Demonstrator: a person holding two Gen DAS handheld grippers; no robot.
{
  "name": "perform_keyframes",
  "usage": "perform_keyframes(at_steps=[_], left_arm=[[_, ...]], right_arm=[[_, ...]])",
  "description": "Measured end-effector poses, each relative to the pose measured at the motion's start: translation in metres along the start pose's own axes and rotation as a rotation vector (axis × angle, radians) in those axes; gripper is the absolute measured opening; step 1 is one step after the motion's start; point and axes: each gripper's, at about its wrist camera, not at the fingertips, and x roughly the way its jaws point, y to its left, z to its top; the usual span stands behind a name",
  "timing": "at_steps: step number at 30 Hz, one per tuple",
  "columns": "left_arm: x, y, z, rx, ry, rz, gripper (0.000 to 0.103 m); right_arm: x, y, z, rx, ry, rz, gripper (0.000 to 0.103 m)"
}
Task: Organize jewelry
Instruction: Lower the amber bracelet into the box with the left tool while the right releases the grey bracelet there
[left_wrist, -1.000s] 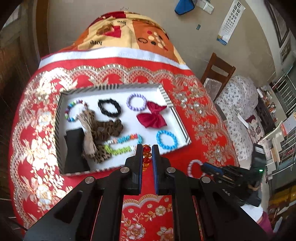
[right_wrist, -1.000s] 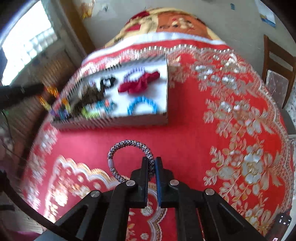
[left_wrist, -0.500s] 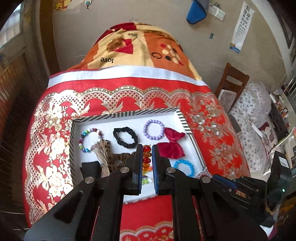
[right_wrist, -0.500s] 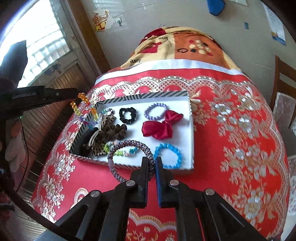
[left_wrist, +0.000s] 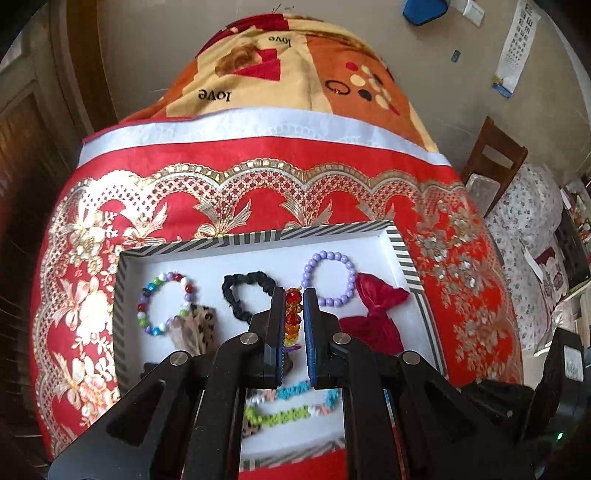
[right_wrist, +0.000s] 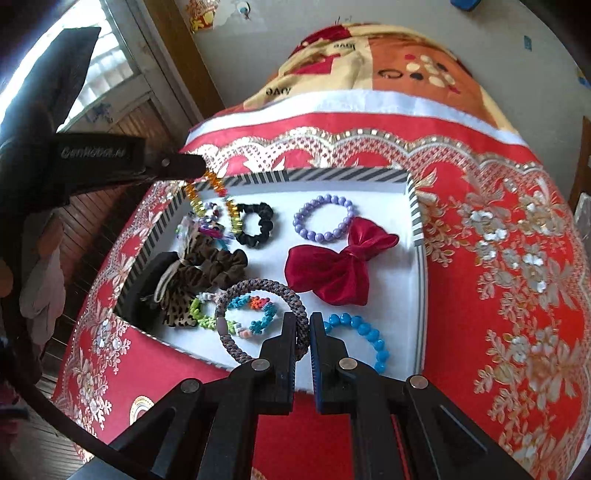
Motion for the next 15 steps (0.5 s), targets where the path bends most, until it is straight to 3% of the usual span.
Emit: perform_keyframes(at_steps=[15], left_arm=[[0.062,0.0,0.017,-0.036,0.083,-0.006,0.008]], right_arm=[[0.044,-0.014,0.005,-0.013,0.1,-0.002,0.006]])
